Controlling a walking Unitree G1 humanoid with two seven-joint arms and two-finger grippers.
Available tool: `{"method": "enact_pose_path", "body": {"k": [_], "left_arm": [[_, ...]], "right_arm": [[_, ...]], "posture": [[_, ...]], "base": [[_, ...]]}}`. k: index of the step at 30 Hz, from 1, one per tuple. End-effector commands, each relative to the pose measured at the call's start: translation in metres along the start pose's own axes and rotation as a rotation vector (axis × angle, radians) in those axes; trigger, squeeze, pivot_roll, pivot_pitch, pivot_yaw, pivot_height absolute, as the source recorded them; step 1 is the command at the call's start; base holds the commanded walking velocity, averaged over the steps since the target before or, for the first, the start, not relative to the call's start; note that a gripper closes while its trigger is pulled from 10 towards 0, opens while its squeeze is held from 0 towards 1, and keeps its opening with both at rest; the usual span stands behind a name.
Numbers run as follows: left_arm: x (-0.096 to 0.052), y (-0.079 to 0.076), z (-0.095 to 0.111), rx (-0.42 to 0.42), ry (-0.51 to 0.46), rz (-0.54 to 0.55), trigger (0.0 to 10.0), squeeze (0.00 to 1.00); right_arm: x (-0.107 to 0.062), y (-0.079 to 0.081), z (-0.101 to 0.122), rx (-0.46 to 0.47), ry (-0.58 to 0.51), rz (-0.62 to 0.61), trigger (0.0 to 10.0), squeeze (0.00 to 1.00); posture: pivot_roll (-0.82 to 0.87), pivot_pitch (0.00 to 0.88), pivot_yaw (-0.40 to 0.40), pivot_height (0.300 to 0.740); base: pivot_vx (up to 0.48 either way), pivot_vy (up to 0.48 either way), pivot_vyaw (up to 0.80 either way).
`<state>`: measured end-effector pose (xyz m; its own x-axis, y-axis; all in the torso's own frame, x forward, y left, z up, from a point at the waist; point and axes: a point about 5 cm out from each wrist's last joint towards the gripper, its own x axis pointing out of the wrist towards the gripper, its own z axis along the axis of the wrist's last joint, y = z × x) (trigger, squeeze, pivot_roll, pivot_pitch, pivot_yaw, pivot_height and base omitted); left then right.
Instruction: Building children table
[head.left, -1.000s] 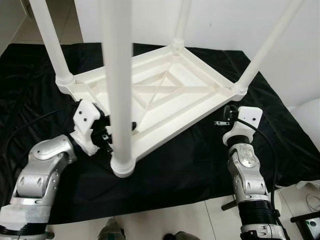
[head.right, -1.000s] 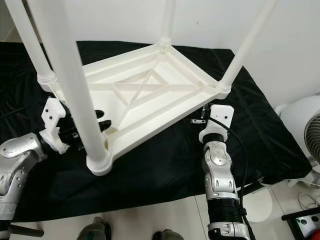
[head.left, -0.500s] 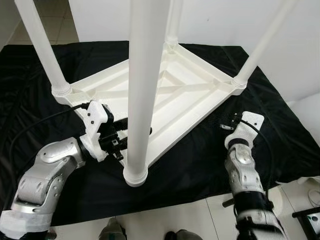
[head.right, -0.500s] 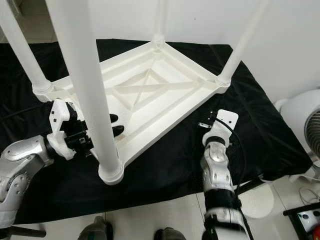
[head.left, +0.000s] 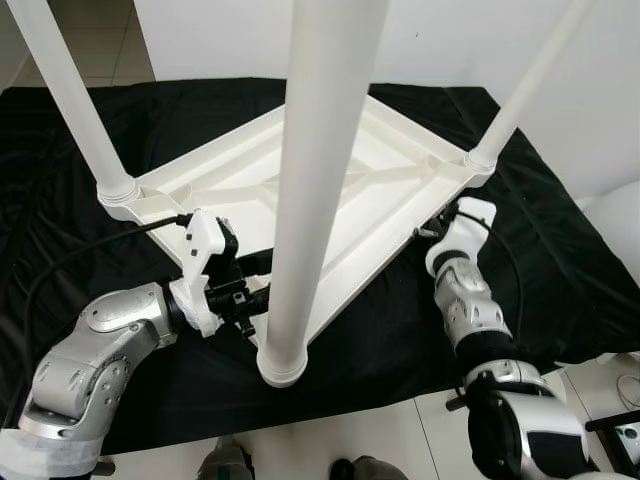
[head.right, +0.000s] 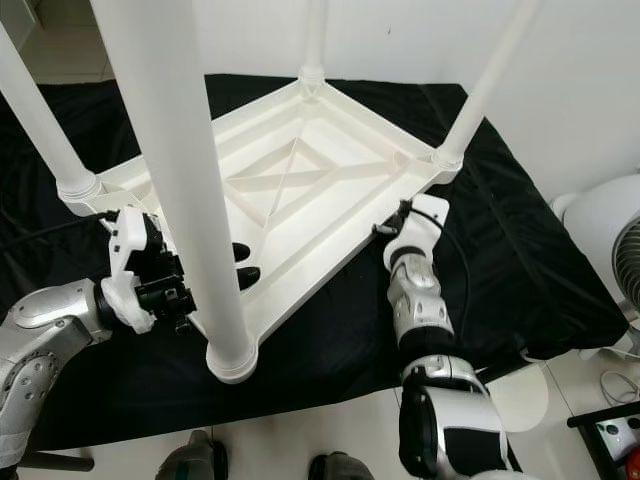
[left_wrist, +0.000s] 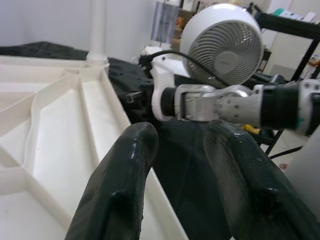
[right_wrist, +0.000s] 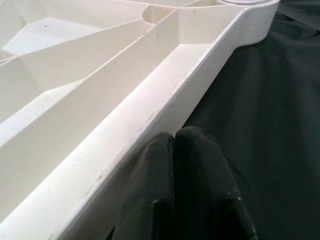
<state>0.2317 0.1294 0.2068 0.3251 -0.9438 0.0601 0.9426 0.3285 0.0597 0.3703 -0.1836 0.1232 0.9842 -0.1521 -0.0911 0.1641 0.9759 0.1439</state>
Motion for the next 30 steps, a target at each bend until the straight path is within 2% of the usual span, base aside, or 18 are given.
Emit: {"method": "enact_pose_path", "body": {"k": [1,7,10,15,18,25,30], "left_arm": [[0.004,-0.009,0.005,0.001,-0.017,-0.069,10.0,0.0],[0.007,-0.014,0.009,-0.011,-0.039,-0.081,10.0,0.0],[0.008,-0.017,0.011,-0.019,-0.054,-0.09,10.0,0.0],[0.009,-0.018,0.012,-0.023,-0.061,-0.096,10.0,0.0],[0.011,-0.019,0.013,-0.031,-0.068,-0.109,10.0,0.0],[0.014,-0.02,0.012,-0.037,-0.068,-0.118,10.0,0.0],[0.015,-0.021,0.01,-0.042,-0.057,-0.117,10.0,0.0]], "right_arm": [[0.001,0.001,-0.003,0.008,0.013,0.014,10.0,0.0],[0.012,0.018,0.009,0.03,0.038,0.133,10.0,0.0],[0.016,0.029,0.014,-0.014,0.049,0.218,10.0,0.0],[0.018,0.032,0.018,-0.015,0.048,0.237,10.0,0.0],[0.02,0.042,0.027,-0.028,0.034,0.282,10.0,0.0],[0.022,0.043,0.03,-0.031,0.029,0.257,10.0,0.0],[0.022,0.033,0.029,-0.02,0.003,0.204,10.0,0.0]], "posture": [[0.17,0.091,-0.051,0.74],[0.18,0.095,-0.059,0.74],[0.18,0.094,-0.06,0.74],[0.19,0.093,-0.062,0.74],[0.18,0.088,-0.056,0.74],[0.17,0.086,-0.054,0.74],[0.16,0.086,-0.06,0.74]], "base": [[0.0,0.0,0.0],[0.0,0.0,0.0],[0.0,0.0,0.0],[0.0,0.0,0.0],[0.0,0.0,0.0],[0.0,0.0,0.0],[0.0,0.0,0.0]]}}
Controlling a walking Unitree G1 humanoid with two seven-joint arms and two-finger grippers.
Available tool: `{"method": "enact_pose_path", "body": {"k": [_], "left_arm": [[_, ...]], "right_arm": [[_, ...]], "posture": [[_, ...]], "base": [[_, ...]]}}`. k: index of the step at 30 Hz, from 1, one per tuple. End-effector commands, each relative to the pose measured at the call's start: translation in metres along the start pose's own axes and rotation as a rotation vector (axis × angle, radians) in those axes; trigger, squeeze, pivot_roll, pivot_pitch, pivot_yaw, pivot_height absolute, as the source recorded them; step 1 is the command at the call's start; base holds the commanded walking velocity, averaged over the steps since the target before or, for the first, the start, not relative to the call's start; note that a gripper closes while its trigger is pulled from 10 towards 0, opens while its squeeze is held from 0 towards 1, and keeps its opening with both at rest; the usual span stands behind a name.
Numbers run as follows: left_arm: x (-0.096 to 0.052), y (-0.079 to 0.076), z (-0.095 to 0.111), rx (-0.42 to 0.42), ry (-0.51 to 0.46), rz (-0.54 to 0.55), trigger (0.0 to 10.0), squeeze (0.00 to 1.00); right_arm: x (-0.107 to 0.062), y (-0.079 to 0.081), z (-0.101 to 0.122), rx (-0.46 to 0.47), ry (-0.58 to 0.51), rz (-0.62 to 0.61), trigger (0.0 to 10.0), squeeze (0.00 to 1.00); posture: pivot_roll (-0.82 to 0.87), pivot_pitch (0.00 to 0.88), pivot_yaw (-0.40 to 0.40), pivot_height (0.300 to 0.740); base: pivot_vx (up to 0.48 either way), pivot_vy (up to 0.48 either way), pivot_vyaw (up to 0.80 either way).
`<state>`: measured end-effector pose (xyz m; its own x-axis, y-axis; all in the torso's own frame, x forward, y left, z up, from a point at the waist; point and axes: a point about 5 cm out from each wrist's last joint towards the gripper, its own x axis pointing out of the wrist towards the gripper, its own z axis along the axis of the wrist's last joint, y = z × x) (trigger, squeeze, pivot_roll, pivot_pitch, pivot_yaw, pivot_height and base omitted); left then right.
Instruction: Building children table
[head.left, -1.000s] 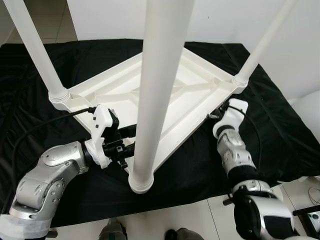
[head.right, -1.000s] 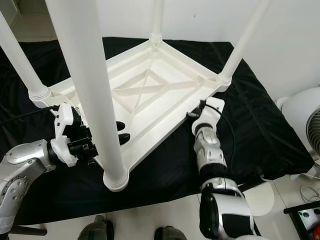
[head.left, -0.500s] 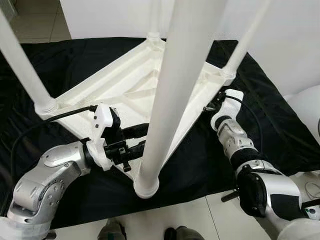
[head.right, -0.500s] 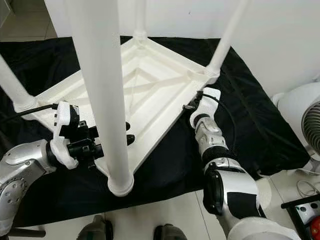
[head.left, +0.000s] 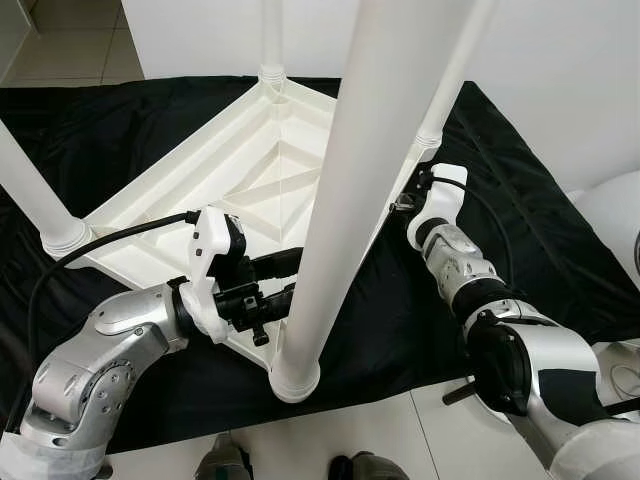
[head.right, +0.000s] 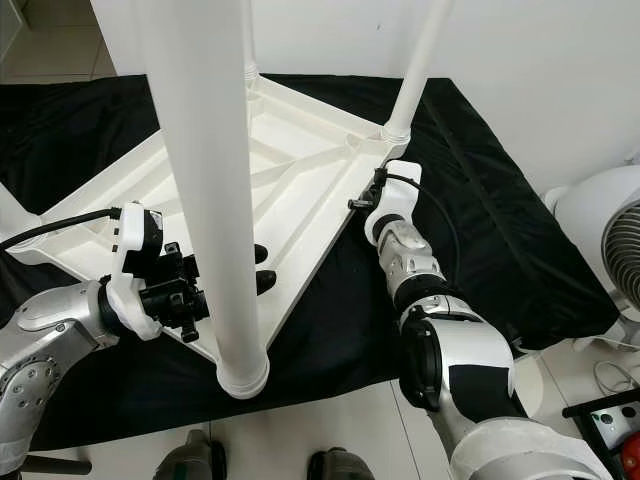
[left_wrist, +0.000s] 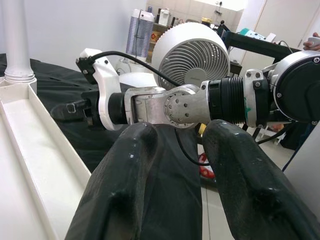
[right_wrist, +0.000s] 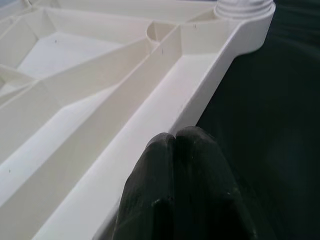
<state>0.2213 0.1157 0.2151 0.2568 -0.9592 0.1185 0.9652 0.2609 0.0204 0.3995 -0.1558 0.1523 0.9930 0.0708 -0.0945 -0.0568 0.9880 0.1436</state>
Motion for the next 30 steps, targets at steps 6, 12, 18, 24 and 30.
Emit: {"method": "enact_pose_path", "body": {"k": [6,12,18,24,30], "left_arm": [[-0.013,0.008,-0.007,0.025,0.078,-0.001,10.0,0.0],[-0.027,0.027,-0.008,0.074,0.146,0.035,10.0,0.0],[-0.036,0.033,-0.008,0.089,0.189,0.024,10.0,0.0],[-0.063,0.068,-0.015,0.152,0.351,0.066,10.0,0.0],[-0.075,0.094,-0.023,0.208,0.424,0.142,10.0,0.0]], "right_arm": [[-0.017,-0.019,-0.011,-0.036,-0.126,-0.02,10.0,0.0],[-0.037,-0.04,-0.018,-0.029,-0.192,-0.074,10.0,0.0],[-0.048,-0.049,-0.021,-0.017,-0.213,-0.108,10.0,0.0],[-0.077,-0.061,-0.028,-0.053,-0.246,-0.151,10.0,0.0],[-0.096,-0.055,-0.026,-0.087,-0.27,-0.096,10.0,0.0]], "posture": [[0.13,0.084,-0.061,0.74],[0.12,0.081,-0.051,0.74],[0.11,0.08,-0.044,0.74],[0.09,0.073,-0.023,0.74],[0.08,0.069,-0.027,0.74]], "base": [[0.0,0.0,0.0],[0.0,0.0,0.0],[0.0,0.0,0.0],[0.0,0.0,0.0],[0.0,0.0,0.0]]}}
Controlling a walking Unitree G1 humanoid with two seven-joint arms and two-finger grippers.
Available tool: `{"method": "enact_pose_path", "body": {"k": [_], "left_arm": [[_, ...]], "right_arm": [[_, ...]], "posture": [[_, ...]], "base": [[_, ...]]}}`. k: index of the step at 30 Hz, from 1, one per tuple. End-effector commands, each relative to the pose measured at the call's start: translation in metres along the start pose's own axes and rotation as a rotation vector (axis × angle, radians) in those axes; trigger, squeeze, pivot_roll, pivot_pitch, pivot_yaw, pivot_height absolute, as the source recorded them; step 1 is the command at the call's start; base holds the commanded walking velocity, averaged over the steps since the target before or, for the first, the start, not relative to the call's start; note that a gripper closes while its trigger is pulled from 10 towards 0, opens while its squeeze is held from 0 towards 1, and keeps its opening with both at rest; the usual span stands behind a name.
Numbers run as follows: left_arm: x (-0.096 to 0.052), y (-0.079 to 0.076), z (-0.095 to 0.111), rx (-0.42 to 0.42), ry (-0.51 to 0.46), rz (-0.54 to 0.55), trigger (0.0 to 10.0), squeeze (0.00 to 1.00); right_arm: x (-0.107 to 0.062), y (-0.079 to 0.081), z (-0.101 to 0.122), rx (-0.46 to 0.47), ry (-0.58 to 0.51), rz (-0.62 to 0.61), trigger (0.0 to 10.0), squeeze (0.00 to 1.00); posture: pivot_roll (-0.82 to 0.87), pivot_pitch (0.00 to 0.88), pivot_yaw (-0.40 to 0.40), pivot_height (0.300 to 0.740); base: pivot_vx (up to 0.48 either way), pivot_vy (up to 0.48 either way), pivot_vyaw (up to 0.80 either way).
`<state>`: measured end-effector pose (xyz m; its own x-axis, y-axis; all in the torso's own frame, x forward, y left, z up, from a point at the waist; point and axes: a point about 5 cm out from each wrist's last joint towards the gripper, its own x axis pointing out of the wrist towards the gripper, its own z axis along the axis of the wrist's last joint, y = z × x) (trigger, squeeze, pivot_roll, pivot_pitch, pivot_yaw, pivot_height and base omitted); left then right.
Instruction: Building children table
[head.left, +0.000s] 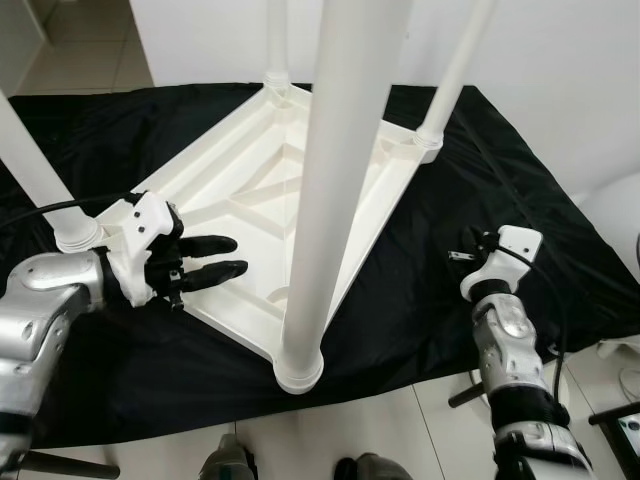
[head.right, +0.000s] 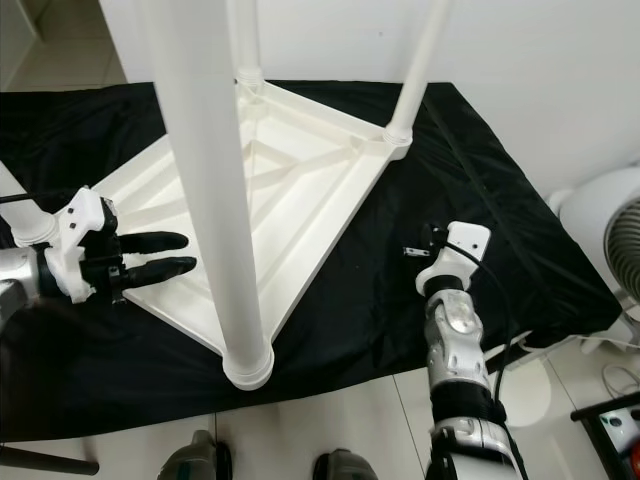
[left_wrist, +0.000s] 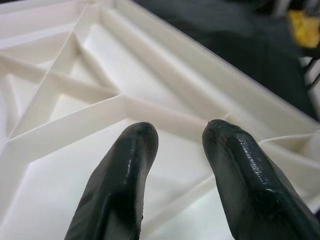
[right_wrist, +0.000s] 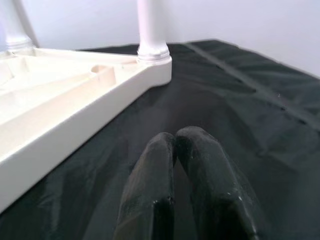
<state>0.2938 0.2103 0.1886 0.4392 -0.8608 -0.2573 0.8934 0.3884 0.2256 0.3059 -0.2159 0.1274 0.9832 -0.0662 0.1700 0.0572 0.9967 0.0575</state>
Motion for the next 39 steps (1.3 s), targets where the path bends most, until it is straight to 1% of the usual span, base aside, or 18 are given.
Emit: {"method": "enact_pose_path", "body": {"k": [1,4,6,8,12,16,17,19,22,23,24,25,26,27,28,29,36,39], "left_arm": [[0.002,0.003,-0.004,0.019,0.019,-0.003,10.0,0.0],[0.006,0.01,-0.009,0.034,0.019,0.041,10.0,0.0],[0.012,0.012,-0.014,0.065,0.041,0.029,10.0,0.0],[0.014,0.012,-0.017,0.075,0.055,0.008,10.0,0.0],[0.014,0.015,-0.02,0.08,0.057,-0.02,10.0,0.0],[0.013,0.018,-0.026,0.088,0.102,-0.036,10.0,0.0],[0.013,0.019,-0.029,0.075,0.115,-0.045,10.0,0.99],[0.014,0.02,-0.031,0.065,0.114,-0.049,10.0,1.0],[0.015,0.022,-0.032,0.066,0.11,-0.052,10.0,1.0],[0.015,0.019,-0.038,0.094,0.166,-0.093,10.0,1.0],[0.015,0.019,-0.038,0.094,0.166,-0.093,10.0,1.0],[0.015,0.016,-0.047,0.139,0.251,-0.135,10.0,1.0],[0.015,0.016,-0.047,0.139,0.251,-0.135,10.0,1.0],[0.016,0.015,-0.049,0.137,0.259,-0.148,10.0,0.09],[0.016,0.015,-0.049,0.137,0.259,-0.148,10.0,0.09],[0.016,0.016,-0.049,0.139,0.258,-0.155,10.0,0.0],[0.016,0.019,-0.05,0.137,0.268,-0.17,10.0,0.0],[0.012,0.024,-0.046,0.11,0.243,-0.159,10.0,0.0]], "right_arm": [[-0.004,0.004,0.002,0.005,0.003,0.026,10.0,0.0],[-0.011,0.005,0.004,0.001,0.007,0.023,10.0,0.0],[-0.018,0.007,0.004,-0.005,0.017,0.028,10.0,0.0],[-0.021,0.008,0.004,-0.012,0.023,0.043,10.0,0.0],[-0.025,0.009,0.007,-0.014,0.03,0.045,10.0,0.0],[-0.028,0.006,0.01,-0.022,0.035,0.038,10.0,0.0],[-0.029,0.003,0.011,-0.03,0.035,0.034,10.0,0.0],[-0.031,0.001,0.012,-0.037,0.037,0.031,10.0,0.0],[-0.033,-0.001,0.015,-0.048,0.041,0.026,10.0,0.0],[-0.035,-0.002,0.016,-0.055,0.044,0.029,10.0,0.0],[-0.035,-0.002,0.016,-0.055,0.044,0.029,10.0,0.0],[-0.037,-0.003,0.017,-0.065,0.05,0.033,10.0,0.0],[-0.037,-0.003,0.017,-0.065,0.05,0.033,10.0,0.0],[-0.038,-0.003,0.017,-0.069,0.053,0.035,10.0,0.0],[-0.038,-0.003,0.017,-0.069,0.053,0.035,10.0,0.0],[-0.04,-0.003,0.017,-0.072,0.059,0.034,10.0,0.0],[-0.045,-0.006,0.019,-0.08,0.07,0.021,10.0,0.0],[-0.046,-0.008,0.02,-0.085,0.073,0.015,10.0,0.0]], "posture": [[0.08,0.064,-0.028,0.74],[0.07,0.054,-0.026,0.74],[0.07,0.047,-0.028,0.74],[0.07,0.042,-0.022,0.74],[0.07,0.04,-0.019,0.74],[0.07,0.036,-0.018,0.74],[0.07,0.032,-0.015,0.74],[0.07,0.03,-0.013,0.74],[0.06,0.029,-0.013,0.74],[0.06,0.029,-0.008,0.74],[0.06,0.029,-0.008,0.74],[0.06,0.031,-0.004,0.74],[0.06,0.031,-0.004,0.74],[0.06,0.033,-0.001,0.74],[0.06,0.033,-0.001,0.74],[0.06,0.034,0.002,0.74],[0.05,0.037,0.006,0.74],[0.05,0.038,0.006,0.74]], "base": [[0.0,0.0,0.0],[0.0,0.0,0.0],[0.0,0.0,0.0],[0.0,0.0,0.0],[0.0,0.0,0.0],[0.0,0.0,0.0],[0.0,0.0,0.0],[0.0,0.0,0.0],[0.0,0.0,0.0],[0.0,0.0,0.0],[0.0,0.0,0.0],[0.0,0.0,0.0],[0.0,0.0,0.0],[0.0,0.0,0.0],[0.0,0.0,0.0],[0.0,0.0,0.0],[0.0,0.0,0.0],[0.0,0.0,0.0]]}}
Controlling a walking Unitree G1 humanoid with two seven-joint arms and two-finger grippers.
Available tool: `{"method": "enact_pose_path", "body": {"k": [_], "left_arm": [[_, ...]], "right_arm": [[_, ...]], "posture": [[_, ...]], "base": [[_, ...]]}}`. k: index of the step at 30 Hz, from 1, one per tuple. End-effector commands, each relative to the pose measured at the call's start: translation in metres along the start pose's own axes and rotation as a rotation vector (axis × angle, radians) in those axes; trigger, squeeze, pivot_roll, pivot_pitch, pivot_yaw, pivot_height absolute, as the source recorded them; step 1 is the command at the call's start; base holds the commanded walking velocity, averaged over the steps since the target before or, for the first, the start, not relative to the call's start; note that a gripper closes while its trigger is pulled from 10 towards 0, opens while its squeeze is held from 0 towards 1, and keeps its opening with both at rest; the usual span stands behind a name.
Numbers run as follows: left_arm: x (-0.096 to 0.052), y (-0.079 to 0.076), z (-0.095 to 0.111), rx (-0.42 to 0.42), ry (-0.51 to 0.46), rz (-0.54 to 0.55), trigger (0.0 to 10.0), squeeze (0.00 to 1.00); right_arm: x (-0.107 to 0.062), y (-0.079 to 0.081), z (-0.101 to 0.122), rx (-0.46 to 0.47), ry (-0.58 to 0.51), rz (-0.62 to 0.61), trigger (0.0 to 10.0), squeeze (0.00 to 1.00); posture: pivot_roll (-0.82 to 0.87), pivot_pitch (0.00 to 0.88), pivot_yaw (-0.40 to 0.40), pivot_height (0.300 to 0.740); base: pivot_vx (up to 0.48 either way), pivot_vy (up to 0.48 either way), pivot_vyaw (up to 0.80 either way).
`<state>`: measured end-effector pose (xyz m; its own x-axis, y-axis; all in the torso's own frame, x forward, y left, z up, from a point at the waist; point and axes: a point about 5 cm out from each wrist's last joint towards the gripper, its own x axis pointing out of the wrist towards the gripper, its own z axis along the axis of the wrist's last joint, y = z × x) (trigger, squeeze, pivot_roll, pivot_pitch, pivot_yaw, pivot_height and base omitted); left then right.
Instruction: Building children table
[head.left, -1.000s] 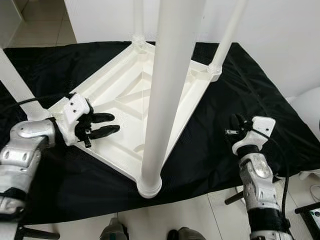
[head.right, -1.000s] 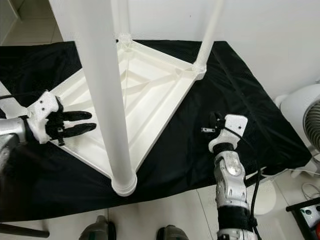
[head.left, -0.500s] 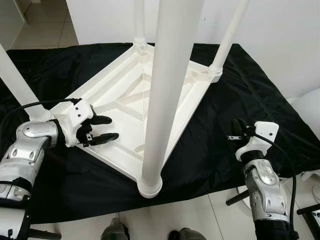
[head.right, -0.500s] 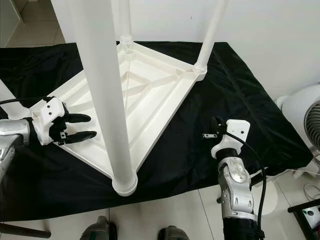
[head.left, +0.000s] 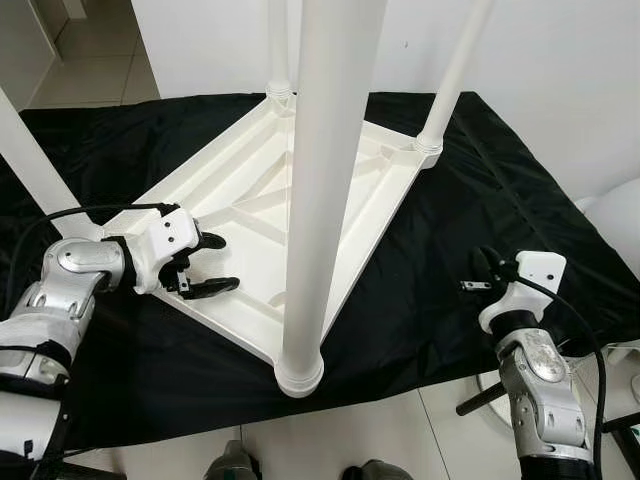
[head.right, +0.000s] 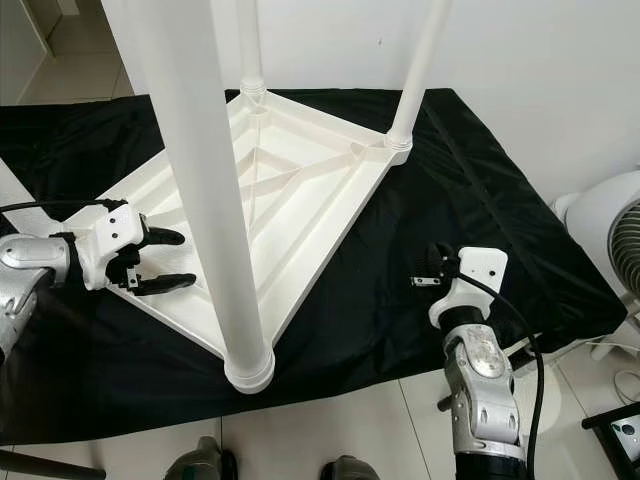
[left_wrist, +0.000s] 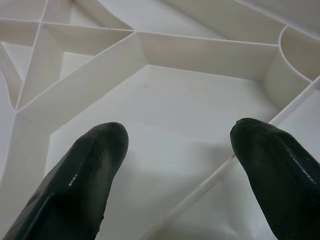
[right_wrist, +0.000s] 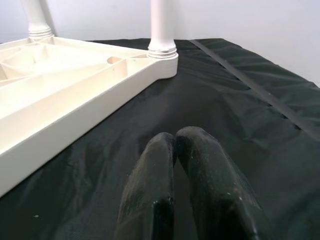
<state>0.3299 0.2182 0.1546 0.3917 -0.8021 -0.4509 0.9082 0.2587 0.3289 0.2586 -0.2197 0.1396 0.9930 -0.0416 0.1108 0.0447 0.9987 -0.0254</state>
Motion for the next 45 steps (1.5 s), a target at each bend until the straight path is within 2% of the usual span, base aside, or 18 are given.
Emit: {"method": "enact_pose_path", "body": {"k": [1,2,4,10,17,19,21,25,32,35,38,45], "left_arm": [[-0.007,-0.003,-0.005,-0.055,0.009,-0.084,10.0,0.0],[-0.011,0.001,0.0,-0.078,-0.045,-0.082,10.0,0.0],[-0.011,0.002,0.001,-0.092,-0.065,-0.081,10.0,0.0],[-0.015,-0.003,-0.001,-0.11,-0.075,-0.134,10.0,0.0],[-0.012,-0.006,-0.006,-0.075,-0.025,-0.151,10.0,0.0],[-0.011,-0.007,-0.009,-0.058,0.014,-0.157,10.0,0.0],[-0.009,-0.011,-0.02,0.006,0.131,-0.166,10.0,0.0],[-0.004,-0.011,-0.017,0.012,0.119,-0.165,10.0,0.0],[0.003,-0.006,-0.013,0.06,0.133,-0.137,10.0,0.0],[0.015,-0.004,-0.013,0.097,0.176,-0.096,10.0,0.0],[0.02,-0.001,-0.013,0.104,0.19,-0.066,10.0,0.0],[0.026,0.012,0.0,0.126,0.157,0.023,10.0,0.0]], "right_arm": [[-0.002,-0.003,0.0,-0.005,0.014,-0.009,10.0,0.0],[-0.003,-0.003,0.0,-0.007,0.019,-0.012,10.0,0.0],[-0.003,-0.004,0.0,-0.007,0.02,-0.012,10.0,0.0],[-0.004,-0.003,0.0,-0.01,0.029,-0.009,10.0,0.0],[-0.001,-0.004,0.001,-0.017,0.03,-0.003,10.0,0.0],[0.0,-0.004,0.002,-0.02,0.029,-0.001,10.0,0.0],[0.0,-0.007,0.003,-0.025,0.029,-0.002,10.0,0.0],[0.0,-0.008,0.003,-0.029,0.029,-0.006,10.0,0.0],[0.0,-0.008,0.003,-0.033,0.032,-0.009,10.0,0.0],[-0.001,-0.007,0.003,-0.036,0.032,-0.009,10.0,0.0],[-0.002,-0.007,0.003,-0.039,0.032,-0.012,10.0,0.0],[-0.004,-0.008,0.003,-0.042,0.034,-0.017,10.0,0.0]], "posture": [[0.05,0.039,0.009,0.74],[0.05,0.04,0.008,0.74],[0.05,0.04,0.008,0.74],[0.06,0.041,0.007,0.74],[0.06,0.036,0.001,0.74],[0.06,0.033,0.0,0.74],[0.06,0.031,0.0,0.74],[0.06,0.029,0.004,0.74],[0.06,0.029,0.004,0.74],[0.05,0.027,0.012,0.74],[0.04,0.026,0.014,0.74],[0.03,0.023,0.019,0.74]], "base": [[0.0,0.0,0.0],[0.0,0.0,0.0],[0.0,0.0,0.0],[0.0,0.0,0.0],[0.0,0.0,0.0],[0.0,0.0,0.0],[0.0,0.0,0.0],[0.0,0.0,0.0],[0.0,0.0,0.0],[0.0,0.0,0.0],[0.0,0.0,0.0],[0.0,0.0,0.0]]}}
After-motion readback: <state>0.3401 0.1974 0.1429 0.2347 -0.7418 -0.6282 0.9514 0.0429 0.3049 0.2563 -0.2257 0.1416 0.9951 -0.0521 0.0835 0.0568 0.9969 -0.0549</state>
